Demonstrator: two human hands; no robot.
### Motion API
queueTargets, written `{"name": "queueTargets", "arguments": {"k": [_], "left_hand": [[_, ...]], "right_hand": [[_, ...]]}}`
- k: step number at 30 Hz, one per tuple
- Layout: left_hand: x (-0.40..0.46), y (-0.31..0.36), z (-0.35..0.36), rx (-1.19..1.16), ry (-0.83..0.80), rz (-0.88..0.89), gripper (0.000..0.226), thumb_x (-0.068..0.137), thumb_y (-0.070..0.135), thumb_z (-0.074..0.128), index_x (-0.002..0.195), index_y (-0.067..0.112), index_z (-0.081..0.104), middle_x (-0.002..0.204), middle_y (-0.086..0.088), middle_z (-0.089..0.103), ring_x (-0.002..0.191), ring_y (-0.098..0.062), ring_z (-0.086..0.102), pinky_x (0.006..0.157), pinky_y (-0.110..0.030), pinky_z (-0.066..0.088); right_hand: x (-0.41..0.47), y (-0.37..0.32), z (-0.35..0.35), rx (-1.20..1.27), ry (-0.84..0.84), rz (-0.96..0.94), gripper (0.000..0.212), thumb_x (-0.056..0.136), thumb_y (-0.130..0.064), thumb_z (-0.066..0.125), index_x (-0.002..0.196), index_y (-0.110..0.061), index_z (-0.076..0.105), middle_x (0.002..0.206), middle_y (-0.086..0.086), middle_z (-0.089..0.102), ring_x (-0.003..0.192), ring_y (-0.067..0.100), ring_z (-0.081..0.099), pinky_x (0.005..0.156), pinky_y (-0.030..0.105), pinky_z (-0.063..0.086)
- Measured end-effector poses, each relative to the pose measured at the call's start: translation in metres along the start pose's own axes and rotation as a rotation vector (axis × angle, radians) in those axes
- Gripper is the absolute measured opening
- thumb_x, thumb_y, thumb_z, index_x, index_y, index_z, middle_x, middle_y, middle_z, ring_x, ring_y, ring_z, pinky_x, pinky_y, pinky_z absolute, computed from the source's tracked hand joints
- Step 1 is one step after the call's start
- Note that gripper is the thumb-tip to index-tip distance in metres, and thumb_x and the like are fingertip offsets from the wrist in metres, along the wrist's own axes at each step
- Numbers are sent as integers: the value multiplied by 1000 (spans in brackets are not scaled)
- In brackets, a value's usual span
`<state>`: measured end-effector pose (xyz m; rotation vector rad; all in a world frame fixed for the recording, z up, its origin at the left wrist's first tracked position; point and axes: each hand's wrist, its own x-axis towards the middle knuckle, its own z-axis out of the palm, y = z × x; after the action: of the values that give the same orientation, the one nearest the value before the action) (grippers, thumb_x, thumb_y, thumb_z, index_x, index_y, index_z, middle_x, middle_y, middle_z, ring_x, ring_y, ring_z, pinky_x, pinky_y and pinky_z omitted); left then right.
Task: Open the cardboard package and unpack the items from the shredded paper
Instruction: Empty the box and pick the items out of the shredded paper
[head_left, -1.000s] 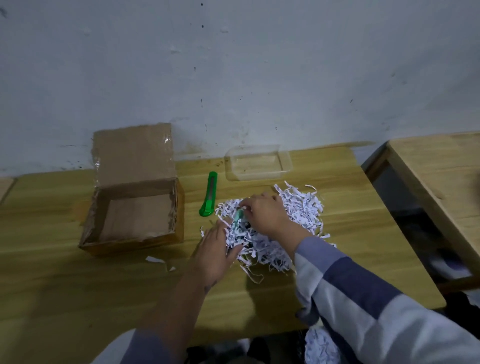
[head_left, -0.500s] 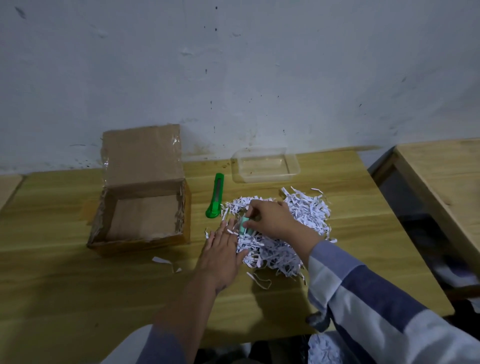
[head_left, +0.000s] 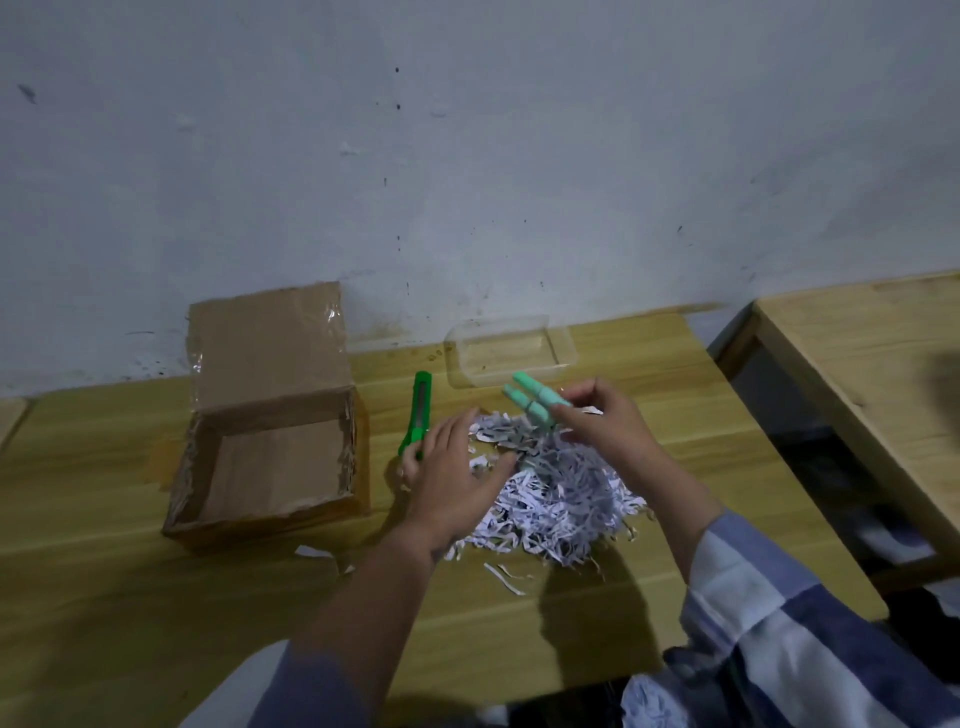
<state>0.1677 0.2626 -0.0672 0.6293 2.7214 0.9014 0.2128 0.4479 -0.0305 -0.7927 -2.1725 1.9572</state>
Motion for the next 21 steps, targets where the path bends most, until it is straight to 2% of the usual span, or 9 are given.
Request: {"name": "queueTargets", "arguments": {"k": [2,4,6,8,10,13,16,18,21], "left_hand": [[12,21,-2,-207,-37,-27,59,88,57,53,141,33,41,140,10,48,133,-15,39,111,-41,28],[21,40,-2,-425,-75,-24,40,89,39,62,126,23,58,109,7,65,108,-18,61,92,-37,51],[27,49,1,-426,-46,13,29,86,29,69,113,18,67,90,6,69,85,-13,66,76,-28,55],[31,53,7,-408,-5,21,24,84,25,72,106,17,71,89,3,72,80,-9,67,72,-25,56],[33,57,13,-405,41,30,16,88,23,67,103,19,72,90,5,72,81,-7,67,73,-29,57],[35,58,23,-171,-90,92,33,94,40,55,125,29,60,121,9,63,104,-10,60,89,-30,44],[34,42,37,148,-347,152,60,94,59,41,148,36,27,157,9,25,145,-14,19,115,-43,12],[31,27,46,178,-417,154,63,95,59,37,150,37,18,160,12,9,148,-13,4,119,-45,2],[26,13,54,199,-404,186,61,96,55,36,150,40,11,159,19,-5,148,-9,-2,120,-44,0]], "right_hand": [[-6,1,-3,75,-72,36,31,84,2,63,112,-6,54,109,17,55,80,20,62,68,24,57],[-10,1,-6,44,-131,24,40,82,6,62,118,-10,58,109,17,58,85,20,61,77,29,56],[-11,-1,-13,-11,-133,6,42,79,9,64,117,-9,61,109,14,64,87,18,62,76,27,56],[-9,-2,-23,-36,-109,33,45,76,10,67,118,-5,61,104,12,66,83,15,64,70,20,57],[-6,1,-32,-67,-59,50,44,75,8,69,117,-3,61,103,16,67,82,17,64,72,23,56],[8,8,-45,-57,95,53,38,75,5,72,109,-6,60,102,19,64,86,22,61,71,27,53],[35,16,-59,-65,264,85,39,72,-2,77,104,-12,57,100,10,63,85,21,61,67,30,53],[56,22,-66,-138,381,98,38,68,-9,81,97,-15,56,95,6,64,85,22,64,73,37,55],[87,28,-66,-286,472,63,39,63,-14,84,82,-20,50,89,1,65,83,21,66,72,38,56]]}}
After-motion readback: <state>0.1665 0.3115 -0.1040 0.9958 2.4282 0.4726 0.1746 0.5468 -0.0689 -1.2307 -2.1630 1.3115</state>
